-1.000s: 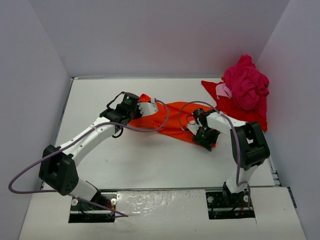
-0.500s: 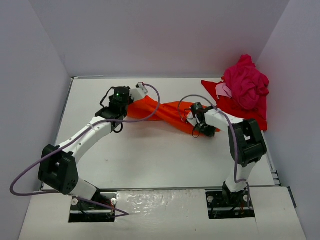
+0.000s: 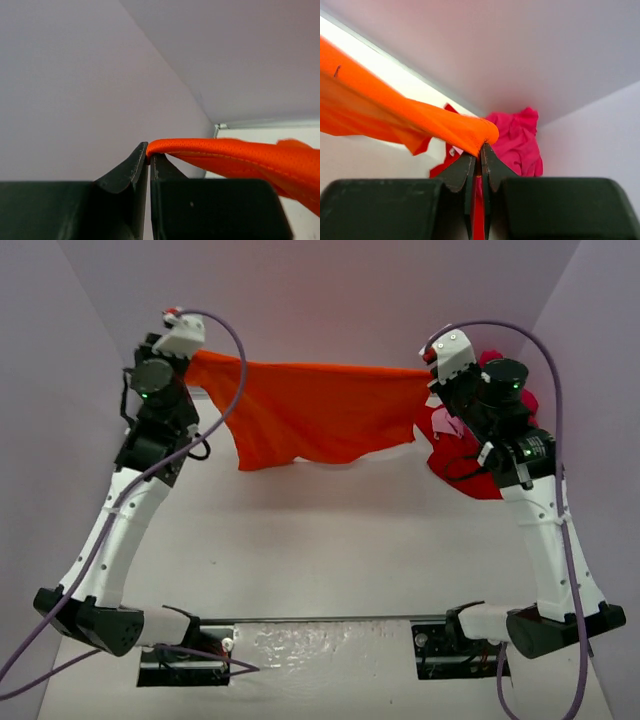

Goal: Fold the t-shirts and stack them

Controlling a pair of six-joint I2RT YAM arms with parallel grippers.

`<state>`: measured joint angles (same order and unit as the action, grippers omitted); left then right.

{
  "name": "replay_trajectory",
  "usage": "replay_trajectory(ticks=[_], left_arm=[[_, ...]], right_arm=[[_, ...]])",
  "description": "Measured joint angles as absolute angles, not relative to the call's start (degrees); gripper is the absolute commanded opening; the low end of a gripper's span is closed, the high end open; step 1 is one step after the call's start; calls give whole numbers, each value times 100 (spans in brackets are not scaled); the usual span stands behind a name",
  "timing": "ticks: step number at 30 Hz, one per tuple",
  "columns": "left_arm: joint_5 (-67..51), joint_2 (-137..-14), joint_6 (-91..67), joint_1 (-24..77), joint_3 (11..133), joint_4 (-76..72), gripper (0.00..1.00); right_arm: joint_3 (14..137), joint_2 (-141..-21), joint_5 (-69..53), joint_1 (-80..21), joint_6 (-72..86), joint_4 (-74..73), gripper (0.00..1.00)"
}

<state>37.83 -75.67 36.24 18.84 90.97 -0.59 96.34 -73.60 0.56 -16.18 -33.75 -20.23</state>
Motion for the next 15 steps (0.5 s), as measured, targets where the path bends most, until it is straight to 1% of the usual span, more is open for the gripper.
replay_trajectory(ticks=[1, 4, 7, 15], left_arm=[[3809, -7514, 3548, 1831, 9388, 14, 0], [3674, -7236, 3140, 1777, 10267, 862, 0], [3199, -6849, 2657, 1751, 10982, 1915, 0], [1520, -5930, 1932, 1642, 11942, 4329, 0]], right_arm=[[9690, -7215, -138, -1628, -3356, -2114, 0], [9824, -6938, -664, -1655, -3281, -2469, 0], [9845, -6746, -1154, -1648, -3253, -2854, 0], [9843, -6061, -2180, -1370, -3253, -3896, 0]])
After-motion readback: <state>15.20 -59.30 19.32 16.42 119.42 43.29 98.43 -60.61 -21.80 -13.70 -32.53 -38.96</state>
